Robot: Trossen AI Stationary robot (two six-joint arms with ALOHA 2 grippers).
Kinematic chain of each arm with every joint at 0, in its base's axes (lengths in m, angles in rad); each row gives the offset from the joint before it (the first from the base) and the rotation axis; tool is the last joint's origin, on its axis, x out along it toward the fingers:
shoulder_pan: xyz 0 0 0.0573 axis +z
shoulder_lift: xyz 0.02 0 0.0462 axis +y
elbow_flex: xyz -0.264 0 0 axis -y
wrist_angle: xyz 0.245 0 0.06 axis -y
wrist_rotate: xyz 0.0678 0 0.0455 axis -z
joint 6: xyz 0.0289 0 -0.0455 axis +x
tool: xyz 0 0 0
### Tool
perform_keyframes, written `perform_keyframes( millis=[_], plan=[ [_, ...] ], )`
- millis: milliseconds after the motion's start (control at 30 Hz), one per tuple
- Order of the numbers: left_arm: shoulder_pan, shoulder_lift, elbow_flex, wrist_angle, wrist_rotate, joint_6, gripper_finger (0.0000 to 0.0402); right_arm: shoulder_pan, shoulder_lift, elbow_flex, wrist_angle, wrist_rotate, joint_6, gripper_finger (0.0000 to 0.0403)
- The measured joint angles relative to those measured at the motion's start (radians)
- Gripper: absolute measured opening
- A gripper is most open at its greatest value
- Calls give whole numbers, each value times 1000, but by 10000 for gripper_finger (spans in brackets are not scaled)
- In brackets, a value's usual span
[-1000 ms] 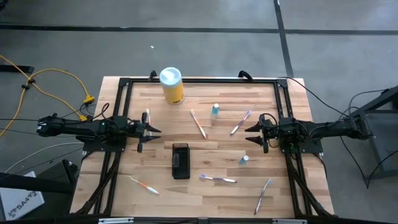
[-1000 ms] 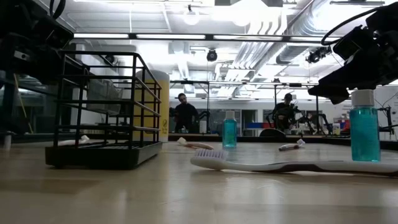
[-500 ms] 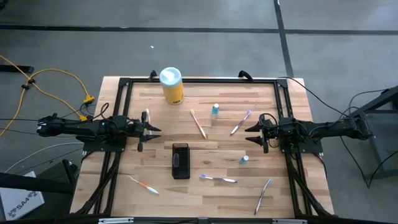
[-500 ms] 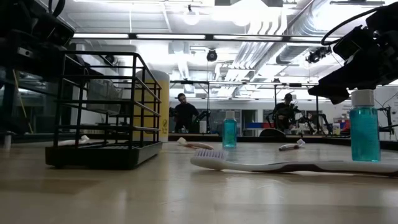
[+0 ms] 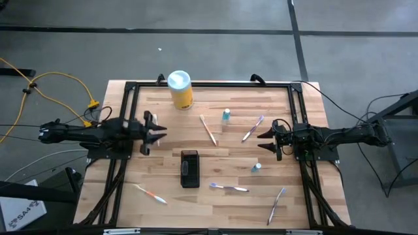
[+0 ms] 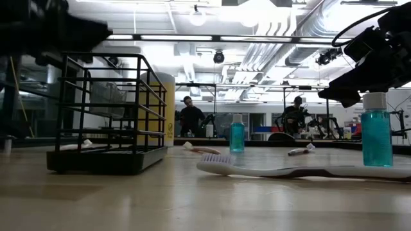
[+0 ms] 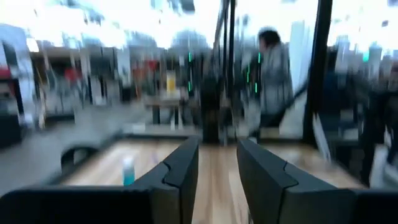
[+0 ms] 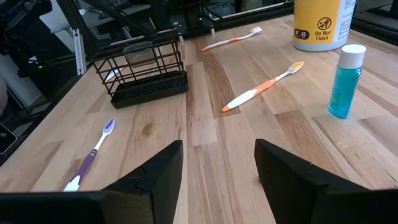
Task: Pick & Place toothbrushing station
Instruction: Put the top blue mouthwash into the middle section of the black wire organizer
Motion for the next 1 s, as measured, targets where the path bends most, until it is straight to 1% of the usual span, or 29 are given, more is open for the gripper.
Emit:
perform_keyframes(
  millis=[100, 233, 333, 433, 533, 633, 733, 867, 1000],
  plan=[
    [0, 0, 5, 63, -18, 4, 106, 0, 0, 0, 0, 0, 0, 192],
    [0, 22, 38, 25, -58, 55, 106, 0, 0, 0, 0, 0, 0, 192],
    [-7, 79, 77, 21, -103, 66, 106, 0, 0, 0, 0, 0, 0, 192],
    [-23, 169, 132, -9, -210, 50, 106, 0, 0, 0, 0, 0, 0, 192],
    [-47, 281, 209, -114, -365, 29, 106, 0, 0, 0, 0, 0, 0, 192],
    [-78, 396, 298, -236, -532, -38, 106, 0, 0, 0, 0, 0, 0, 192],
    [-117, 499, 377, -355, -663, -144, 106, 0, 0, 0, 0, 0, 0, 192],
    [-171, 602, 451, -458, -761, -301, 106, 0, 0, 0, 0, 0, 0, 192],
    [-215, 656, 509, -575, -828, -473, 106, 0, 0, 0, 0, 0, 0, 192]
  ],
)
